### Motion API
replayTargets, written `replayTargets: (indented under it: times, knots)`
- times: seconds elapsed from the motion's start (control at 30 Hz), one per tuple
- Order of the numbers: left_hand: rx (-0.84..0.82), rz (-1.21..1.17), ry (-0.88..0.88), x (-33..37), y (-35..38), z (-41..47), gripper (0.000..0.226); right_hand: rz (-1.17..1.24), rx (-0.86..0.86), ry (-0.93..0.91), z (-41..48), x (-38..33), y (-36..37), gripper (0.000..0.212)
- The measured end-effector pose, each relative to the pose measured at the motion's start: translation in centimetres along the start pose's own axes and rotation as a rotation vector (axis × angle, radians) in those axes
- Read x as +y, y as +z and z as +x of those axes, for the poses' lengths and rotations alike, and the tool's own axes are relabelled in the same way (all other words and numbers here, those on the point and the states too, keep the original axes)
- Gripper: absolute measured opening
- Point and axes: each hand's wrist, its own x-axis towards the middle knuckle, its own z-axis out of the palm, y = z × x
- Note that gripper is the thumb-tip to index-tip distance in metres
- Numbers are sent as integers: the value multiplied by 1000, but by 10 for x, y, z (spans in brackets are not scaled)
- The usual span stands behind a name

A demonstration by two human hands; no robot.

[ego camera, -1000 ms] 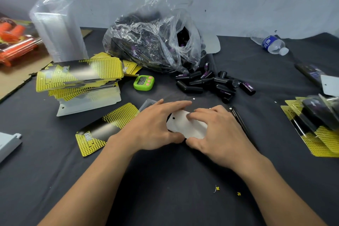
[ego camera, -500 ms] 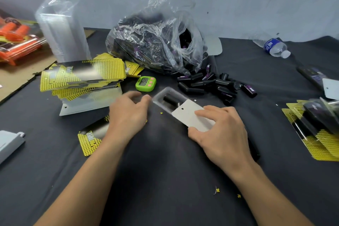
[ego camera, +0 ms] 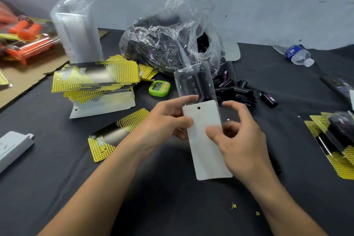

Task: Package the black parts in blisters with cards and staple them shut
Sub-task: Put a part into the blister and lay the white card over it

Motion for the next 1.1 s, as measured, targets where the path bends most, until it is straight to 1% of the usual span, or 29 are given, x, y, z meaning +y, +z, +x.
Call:
replayTargets:
  times: [0.03,0.1,0.17,0.2,0.27,0.3,0.4,0.47,0.5,0.53,0.57,0.6,0.63,0.67,0.73,0.8,0.83,0.93,0.97,1.0,1.1]
  knots:
    - [-5,14,17,0,-1,0,54,70,-48,38,2,0,1,35]
    - [104,40,42,-3,3,0,50,202,-99,115,3,1,4,22]
    - [241,48,55,-7,8,0,39,285,-83,191,3,4,8,18]
    - [281,53,62,-9,11,1,33,309,-68,221,2,4,10,16]
    - [312,83,98,-12,16,1,22,281,-34,233,2,7,13,10]
    - [309,117,123,-13,19,0,20,246,-12,218,1,7,15,14]
    - [261,272,150,-15,28,-2,22,167,37,167,1,8,16,44]
    - [269,273,145,-18,31,-3,23,158,17,156,0,6,14,63]
    - [288,263,146,-19,32,-3,24,196,-21,160,0,7,13,65]
    - [315,264,152,-19,32,-3,25,276,-70,171,0,7,12,58]
    - [347,273,158,-20,32,-2,25,351,-127,194,0,8,11,41]
    - [376,288,161,-19,32,-1,26,415,-196,220,0,7,9,19]
    - [396,305,160,-19,32,-1,29,427,-244,234,0,6,8,8]
    - [409,319,159,-19,33,-1,34,421,-260,248,-1,5,9,14]
    - [438,342,157,-20,34,-1,46,418,-242,240,-2,7,13,13]
    - [471,367,178,-21,34,-1,50,415,-206,221,-2,6,16,26]
    - [486,374,196,-22,34,-2,45,397,-199,208,-2,7,17,31]
    - [486,358,230,-21,35,-4,19,321,-187,183,-2,9,17,38]
    - [474,339,225,-20,36,-4,19,297,-184,173,-2,10,17,40]
    - [457,283,215,-20,35,-3,21,266,-186,164,-4,9,17,41]
    - [392,-35,167,-20,33,0,19,212,-191,127,-9,11,18,45]
